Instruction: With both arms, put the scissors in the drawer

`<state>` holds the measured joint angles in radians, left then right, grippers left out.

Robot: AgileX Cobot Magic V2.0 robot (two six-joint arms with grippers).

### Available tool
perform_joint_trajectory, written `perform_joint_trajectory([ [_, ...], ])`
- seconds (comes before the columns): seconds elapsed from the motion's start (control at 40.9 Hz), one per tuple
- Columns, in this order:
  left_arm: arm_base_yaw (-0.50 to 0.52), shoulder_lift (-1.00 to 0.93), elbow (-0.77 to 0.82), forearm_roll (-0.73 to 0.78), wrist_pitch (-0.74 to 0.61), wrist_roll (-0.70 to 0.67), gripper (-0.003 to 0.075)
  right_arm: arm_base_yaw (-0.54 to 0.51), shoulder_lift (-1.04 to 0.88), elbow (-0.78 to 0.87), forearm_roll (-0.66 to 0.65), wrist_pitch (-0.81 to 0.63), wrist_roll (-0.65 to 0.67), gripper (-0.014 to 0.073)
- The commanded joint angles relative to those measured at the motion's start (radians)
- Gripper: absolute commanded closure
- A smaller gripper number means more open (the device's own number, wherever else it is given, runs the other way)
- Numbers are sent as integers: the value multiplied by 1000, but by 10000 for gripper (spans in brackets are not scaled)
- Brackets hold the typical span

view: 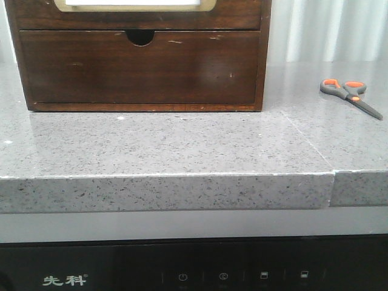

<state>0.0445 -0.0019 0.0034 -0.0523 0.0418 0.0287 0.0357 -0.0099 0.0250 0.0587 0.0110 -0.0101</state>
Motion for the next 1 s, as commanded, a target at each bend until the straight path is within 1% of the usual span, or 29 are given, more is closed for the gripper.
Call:
perform_joint_trajectory([
  [0.0,-6,-19,25,-8,-88,-8,741,-1,-18,2,-9,-76,-7,661],
  [0.684,-6,-19,25,-8,-88,-8,741,-1,-18,2,-9,-83,-6,661],
  [0.782,-6,-19,23,-8,-149,-8,741,-1,-18,-8,-9,-83,-6,660],
  [0.88,-10,-19,-26,-9,-155,-8,741,-1,-17,-77,-11,-24,-6,659],
  [0.978,-11,-17,-134,-9,-103,-8,741,-1,-17,-167,-41,55,-7,659],
])
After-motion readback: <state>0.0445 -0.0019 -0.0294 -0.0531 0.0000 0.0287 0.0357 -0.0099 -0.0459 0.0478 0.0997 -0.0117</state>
